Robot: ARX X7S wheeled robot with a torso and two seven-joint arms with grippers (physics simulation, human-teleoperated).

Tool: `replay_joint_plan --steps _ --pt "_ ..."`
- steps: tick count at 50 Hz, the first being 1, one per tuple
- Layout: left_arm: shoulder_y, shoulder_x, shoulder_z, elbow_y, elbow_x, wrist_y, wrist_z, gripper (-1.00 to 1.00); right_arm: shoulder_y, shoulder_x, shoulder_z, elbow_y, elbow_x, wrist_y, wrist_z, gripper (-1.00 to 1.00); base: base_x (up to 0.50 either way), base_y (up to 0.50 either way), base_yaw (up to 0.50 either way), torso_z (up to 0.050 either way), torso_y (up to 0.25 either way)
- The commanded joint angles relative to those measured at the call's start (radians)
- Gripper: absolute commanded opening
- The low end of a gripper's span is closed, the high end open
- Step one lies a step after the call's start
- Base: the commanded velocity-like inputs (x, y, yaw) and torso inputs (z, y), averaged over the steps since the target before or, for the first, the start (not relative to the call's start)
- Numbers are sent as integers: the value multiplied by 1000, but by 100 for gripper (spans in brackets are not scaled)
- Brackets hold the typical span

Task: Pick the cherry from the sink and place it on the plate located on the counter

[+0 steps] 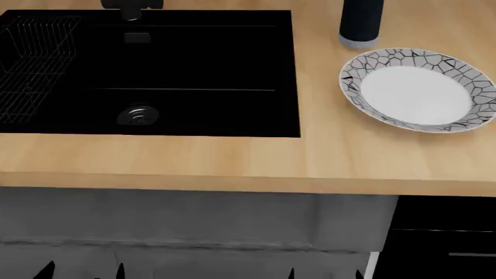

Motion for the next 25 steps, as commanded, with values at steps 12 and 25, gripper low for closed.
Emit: replay_joint_plan --steps 12,25 --pt "-6 -43 64 -17 -72 19 -31 100 16 44 -49 22 52 -2 49 100 0 0 0 2 0" --pt "-5 -65 95 20 -97 -17 -56 100 14 66 -64 -1 86 9 75 100 0 0 0 49 0"
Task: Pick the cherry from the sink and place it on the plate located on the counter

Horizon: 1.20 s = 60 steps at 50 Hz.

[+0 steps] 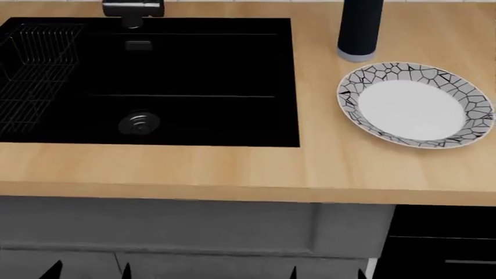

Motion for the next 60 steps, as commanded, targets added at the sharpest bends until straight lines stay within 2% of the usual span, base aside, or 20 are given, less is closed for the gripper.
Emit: replay_joint_plan --steps 1,27,32,38,42,45,50,56,60 --pt "-1 -19 28 17 -29 -12 -18 100 3 21 -18 -11 27 8 22 100 0 0 0 50 0" --pt "6 -54 68 53 -61 -39 -53 100 20 52 -57 -41 51 51 62 100 0 0 0 50 0" --pt "-41 -80 84 168 -57 -178 -68 100 57 84 -49 -157 73 172 65 100 0 0 0 25 0" --pt "-214 -101 43 308 -121 -478 -85 100 133 132 -13 -283 143 371 57 100 0 0 0 0 0" --pt "-326 -112 14 356 -159 -609 -95 100 195 151 2 -336 174 478 62 100 0 0 0 0 0" --pt "-388 -124 9 338 -174 -639 -82 100 256 170 8 -370 181 558 74 100 0 0 0 0 0" --pt "-496 -123 -27 361 -245 -786 -79 100 370 207 3 -390 170 667 88 100 0 0 0 0 0" --pt "-619 -135 -1 285 -236 -840 -80 100 514 231 17 -367 203 772 72 100 0 0 0 0 0" --pt "-646 -140 7 262 -235 -841 -75 100 579 239 17 -337 212 807 64 100 0 0 0 0 0"
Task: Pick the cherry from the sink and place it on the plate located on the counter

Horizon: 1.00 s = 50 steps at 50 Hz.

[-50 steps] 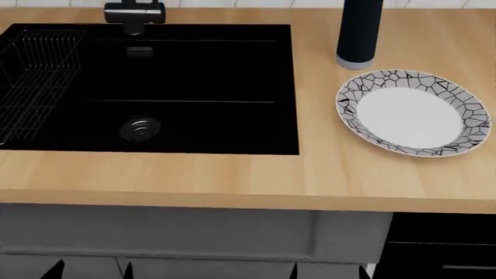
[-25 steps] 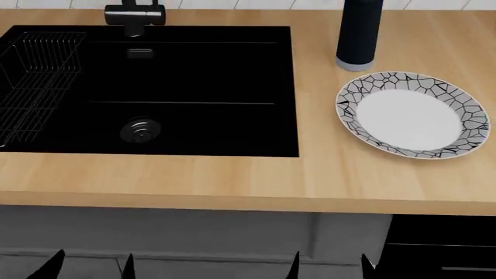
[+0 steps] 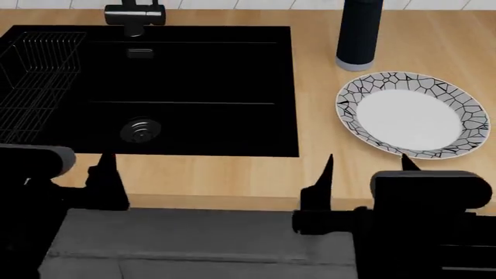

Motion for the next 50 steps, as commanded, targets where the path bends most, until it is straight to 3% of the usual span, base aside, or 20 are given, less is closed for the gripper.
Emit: replay_joint_plan --steps 1,15,31,50 --pt "-170 -20 6 -41 -29 -129 5 100 214 46 12 15 38 177 -13 100 0 0 0 0 0" --pt "-181 -22 15 -87 -27 -114 2 100 276 55 8 65 50 198 -26 100 0 0 0 0 0" --pt "-151 -32 9 -77 -39 -101 -2 100 274 61 -15 55 56 211 -32 100 0 -487 0 0 0" --pt "-152 -43 -5 -37 -59 -133 -23 100 251 46 9 22 84 225 -13 100 31 0 0 0 0"
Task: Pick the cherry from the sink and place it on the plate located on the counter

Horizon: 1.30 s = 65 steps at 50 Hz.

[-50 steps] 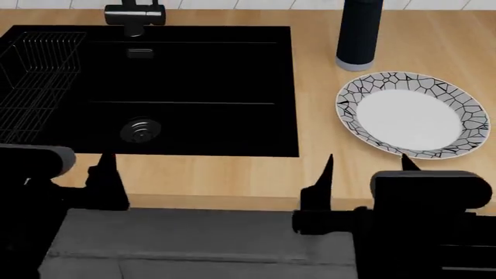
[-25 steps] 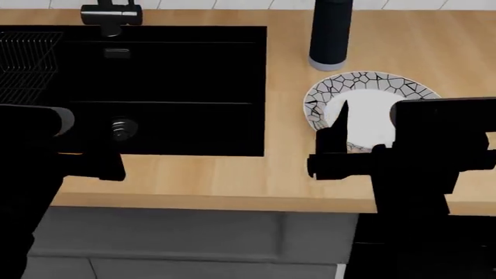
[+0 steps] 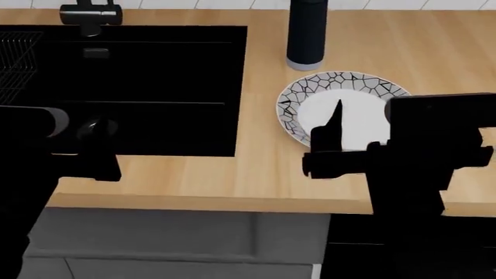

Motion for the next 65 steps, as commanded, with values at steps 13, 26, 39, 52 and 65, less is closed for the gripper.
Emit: replay_joint_plan --steps 13,26,39,52,65 --pt "-2 -16 -4 16 -13 -11 -14 100 -29 -1 25 -22 30 7 7 100 334 0 0 0 0" --pt "1 -22 6 3 -12 7 -12 100 -28 12 29 -45 43 37 11 100 334 0 0 0 0" --pt "8 -33 9 11 -16 15 -13 100 -28 12 23 -41 47 36 13 100 334 0 0 0 0" --pt "14 -38 7 11 -26 17 -15 100 -28 14 17 -37 49 35 16 100 334 0 0 0 1" --pt "17 -43 10 1 -29 28 -16 100 -28 13 17 -38 57 37 19 100 242 0 0 0 1"
